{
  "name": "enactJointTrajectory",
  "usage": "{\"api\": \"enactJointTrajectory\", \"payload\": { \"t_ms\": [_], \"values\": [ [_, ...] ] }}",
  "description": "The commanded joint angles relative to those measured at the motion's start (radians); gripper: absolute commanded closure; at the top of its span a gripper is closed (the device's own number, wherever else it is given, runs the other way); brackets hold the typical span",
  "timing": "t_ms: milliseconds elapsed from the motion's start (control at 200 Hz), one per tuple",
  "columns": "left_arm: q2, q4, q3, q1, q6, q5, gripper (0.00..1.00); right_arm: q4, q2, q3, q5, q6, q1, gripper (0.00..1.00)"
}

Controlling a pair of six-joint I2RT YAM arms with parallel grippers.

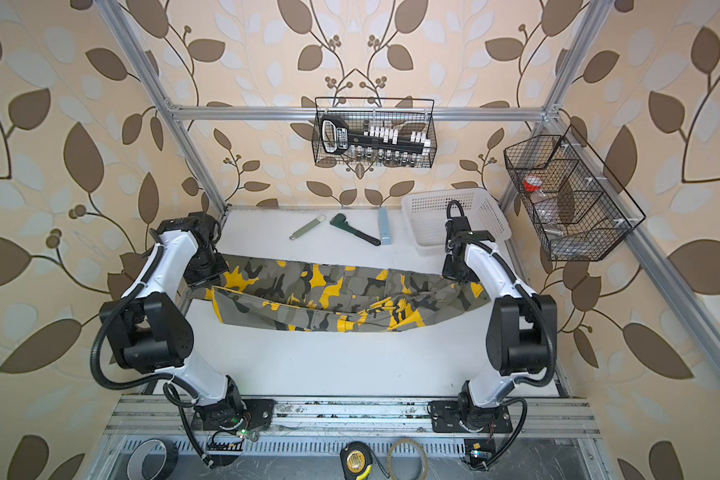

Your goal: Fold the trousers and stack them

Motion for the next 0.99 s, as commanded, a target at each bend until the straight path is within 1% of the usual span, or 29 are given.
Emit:
{"api": "enactJointTrajectory", "payload": {
  "t_ms": [0,75,155,245,345,400,475,525,565,605,665,700,775,890,900,910,920,990],
  "values": [
    [0.025,0.036,0.041,0.0,-0.008,-0.024,0.97,0.093,0.065,0.055,-0.074,-0.019,0.014,0.95],
    [0.041,0.045,0.033,-0.004,-0.011,-0.013,0.96,0.136,0.083,0.053,-0.149,-0.038,0.006,0.87],
    [0.045,0.049,0.019,-0.008,-0.005,-0.014,0.96,0.167,0.048,0.038,-0.213,-0.085,-0.005,0.75],
    [0.044,0.055,-0.005,-0.007,0.001,-0.011,0.96,0.175,-0.022,0.008,-0.286,-0.142,-0.044,0.64],
    [0.042,0.065,-0.04,-0.011,0.005,-0.004,0.95,0.161,-0.153,-0.054,-0.337,-0.164,-0.115,0.54],
    [0.043,0.075,-0.066,-0.012,0.008,-0.005,0.95,0.151,-0.239,-0.106,-0.356,-0.158,-0.166,0.51],
    [0.047,0.089,-0.1,-0.013,0.015,-0.005,0.95,0.147,-0.351,-0.209,-0.369,-0.149,-0.24,0.51],
    [0.049,0.096,-0.116,-0.014,0.019,-0.001,0.95,0.148,-0.402,-0.276,-0.356,-0.143,-0.272,0.51],
    [0.048,0.101,-0.128,-0.013,0.022,0.002,0.95,0.167,-0.423,-0.327,-0.367,-0.138,-0.294,0.51],
    [0.048,0.105,-0.135,-0.013,0.024,0.004,0.95,0.189,-0.428,-0.371,-0.388,-0.137,-0.319,0.5],
    [0.05,0.108,-0.14,-0.014,0.03,0.003,0.95,0.258,-0.427,-0.436,-0.415,-0.143,-0.352,0.46],
    [0.05,0.108,-0.142,-0.013,0.034,0.001,0.95,0.306,-0.419,-0.457,-0.434,-0.131,-0.373,0.44],
    [0.05,0.11,-0.141,-0.014,0.04,0.001,0.95,0.403,-0.378,-0.474,-0.504,-0.105,-0.412,0.43],
    [0.034,0.112,-0.148,-0.014,0.04,-0.001,0.95,0.458,-0.283,-0.457,-0.545,-0.103,-0.411,0.42],
    [0.032,0.113,-0.15,-0.013,0.039,0.0,0.95,0.464,-0.277,-0.458,-0.545,-0.101,-0.411,0.41],
    [0.03,0.114,-0.151,-0.013,0.039,-0.001,0.95,0.47,-0.27,-0.46,-0.544,-0.1,-0.411,0.38],
    [0.028,0.115,-0.153,-0.013,0.039,0.0,0.95,0.477,-0.265,-0.461,-0.543,-0.1,-0.411,0.37],
    [0.025,0.117,-0.16,-0.013,0.039,0.004,0.95,0.521,-0.23,-0.472,-0.558,-0.095,-0.416,0.36]
  ]
}}
